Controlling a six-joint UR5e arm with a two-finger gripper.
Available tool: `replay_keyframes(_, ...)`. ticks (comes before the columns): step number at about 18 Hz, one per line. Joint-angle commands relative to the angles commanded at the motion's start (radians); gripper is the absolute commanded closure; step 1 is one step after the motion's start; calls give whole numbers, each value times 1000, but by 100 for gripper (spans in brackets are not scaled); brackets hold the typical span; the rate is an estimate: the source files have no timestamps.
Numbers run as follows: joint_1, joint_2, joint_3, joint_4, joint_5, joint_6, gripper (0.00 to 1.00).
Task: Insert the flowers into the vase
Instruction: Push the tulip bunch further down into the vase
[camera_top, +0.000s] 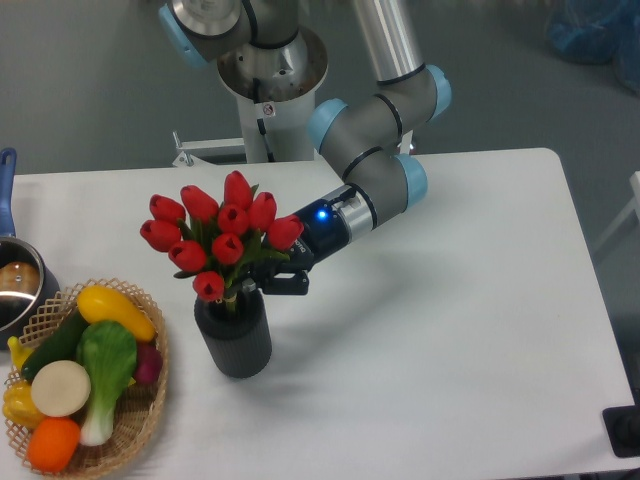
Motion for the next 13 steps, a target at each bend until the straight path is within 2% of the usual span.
replay_keyframes(13, 0, -32, 9, 0, 2, 0, 90)
